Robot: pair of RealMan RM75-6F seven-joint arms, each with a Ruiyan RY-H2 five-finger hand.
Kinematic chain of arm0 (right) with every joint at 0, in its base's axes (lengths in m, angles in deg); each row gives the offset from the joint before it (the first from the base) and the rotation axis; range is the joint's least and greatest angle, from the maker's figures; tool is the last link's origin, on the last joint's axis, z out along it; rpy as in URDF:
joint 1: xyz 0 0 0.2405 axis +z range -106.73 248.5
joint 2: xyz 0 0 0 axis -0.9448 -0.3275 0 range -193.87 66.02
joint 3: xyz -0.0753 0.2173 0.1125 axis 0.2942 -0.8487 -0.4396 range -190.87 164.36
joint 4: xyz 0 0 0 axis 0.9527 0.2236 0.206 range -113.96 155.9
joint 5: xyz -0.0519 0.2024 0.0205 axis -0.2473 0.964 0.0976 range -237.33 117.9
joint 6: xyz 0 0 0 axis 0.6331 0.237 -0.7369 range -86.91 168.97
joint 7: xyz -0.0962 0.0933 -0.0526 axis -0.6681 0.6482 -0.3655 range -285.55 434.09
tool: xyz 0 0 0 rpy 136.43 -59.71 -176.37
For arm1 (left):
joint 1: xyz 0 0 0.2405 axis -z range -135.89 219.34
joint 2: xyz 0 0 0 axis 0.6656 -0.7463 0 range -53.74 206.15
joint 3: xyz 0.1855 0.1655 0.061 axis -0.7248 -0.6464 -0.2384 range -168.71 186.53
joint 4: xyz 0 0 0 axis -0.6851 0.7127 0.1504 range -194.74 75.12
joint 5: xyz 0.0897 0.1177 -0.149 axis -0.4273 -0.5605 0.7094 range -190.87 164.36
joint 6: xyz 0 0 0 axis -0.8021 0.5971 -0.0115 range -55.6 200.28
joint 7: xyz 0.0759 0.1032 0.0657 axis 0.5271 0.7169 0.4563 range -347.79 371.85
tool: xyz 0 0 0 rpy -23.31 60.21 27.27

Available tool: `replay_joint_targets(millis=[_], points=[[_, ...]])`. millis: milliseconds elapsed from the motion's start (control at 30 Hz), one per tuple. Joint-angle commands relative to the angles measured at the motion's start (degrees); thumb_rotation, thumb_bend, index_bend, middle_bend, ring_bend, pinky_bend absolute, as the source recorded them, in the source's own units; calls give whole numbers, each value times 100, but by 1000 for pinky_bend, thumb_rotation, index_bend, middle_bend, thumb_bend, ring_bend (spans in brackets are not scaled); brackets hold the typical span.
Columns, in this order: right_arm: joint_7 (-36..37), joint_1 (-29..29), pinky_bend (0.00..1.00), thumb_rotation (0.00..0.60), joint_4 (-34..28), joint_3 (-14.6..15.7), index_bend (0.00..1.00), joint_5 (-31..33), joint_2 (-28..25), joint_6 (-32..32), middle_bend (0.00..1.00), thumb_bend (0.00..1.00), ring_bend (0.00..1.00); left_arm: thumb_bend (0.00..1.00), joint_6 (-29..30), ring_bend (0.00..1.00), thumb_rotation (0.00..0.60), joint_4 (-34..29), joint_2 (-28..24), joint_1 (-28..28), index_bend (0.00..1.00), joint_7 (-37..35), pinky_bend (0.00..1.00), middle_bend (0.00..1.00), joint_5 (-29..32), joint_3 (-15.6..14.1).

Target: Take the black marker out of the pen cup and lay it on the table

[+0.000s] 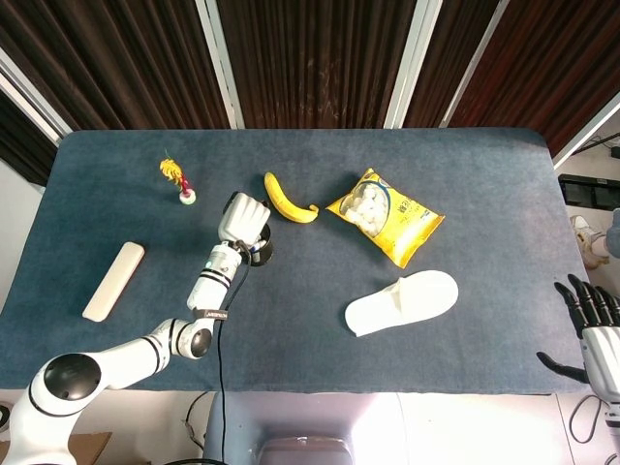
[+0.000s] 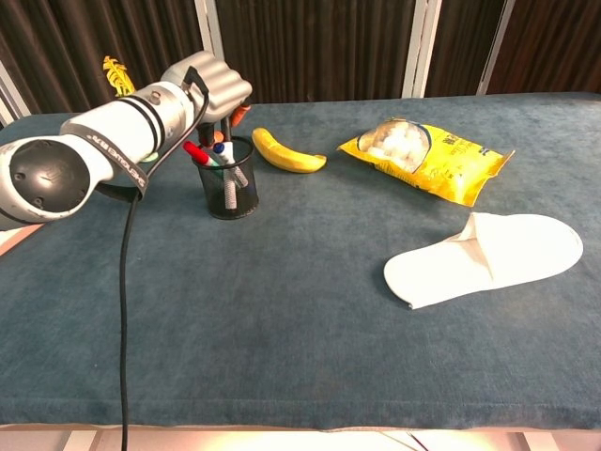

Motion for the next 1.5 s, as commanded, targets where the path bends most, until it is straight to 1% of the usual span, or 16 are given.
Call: replay_joint_targets(millis=[33,233,500,633,800,1133,1200,1333,1500], points=[[0,3,154,600,-2,-1,101,4,-2,-6,53,184,16,367,-2,681,600,13,4,-7,485,11,686,556,-17,4],[-2,13,154,600,-4,4,101,8,-1,-29,53,184,16,373,23,687,600,-11,-37,-39,541,15,698,563,-108,-5],[-5,21,154,600,-7,11,101,-2,2,-37,53,185,16,385,66,717,600,-170,-176,-111,692,-91,742,595,-231,15],[7,17,154,600,-8,28,101,-19,-3,-38,53,184,16,388,185,734,600,-434,-389,-207,743,-293,759,611,-361,59],[23,20,154,600,-17,47,101,-55,-7,-39,53,184,16,412,446,740,600,-951,-814,-393,778,-579,766,621,-518,148],[41,8,155,600,-14,119,101,-193,0,1,53,184,16,416,1013,745,600,-2466,-1998,-928,807,-1052,769,630,-735,279],[44,9,155,600,-13,127,101,-204,0,-1,53,184,16,416,1069,745,600,-2682,-2172,-1016,810,-1162,769,631,-764,294],[78,-7,154,600,-16,163,101,-266,-10,31,53,184,16,417,1191,748,600,-3359,-2653,-1339,812,-1670,771,639,-758,364],[117,-17,154,600,-12,197,101,-331,-20,58,53,185,16,420,1420,749,600,-3867,-3062,-1746,813,-2359,772,647,-975,367]])
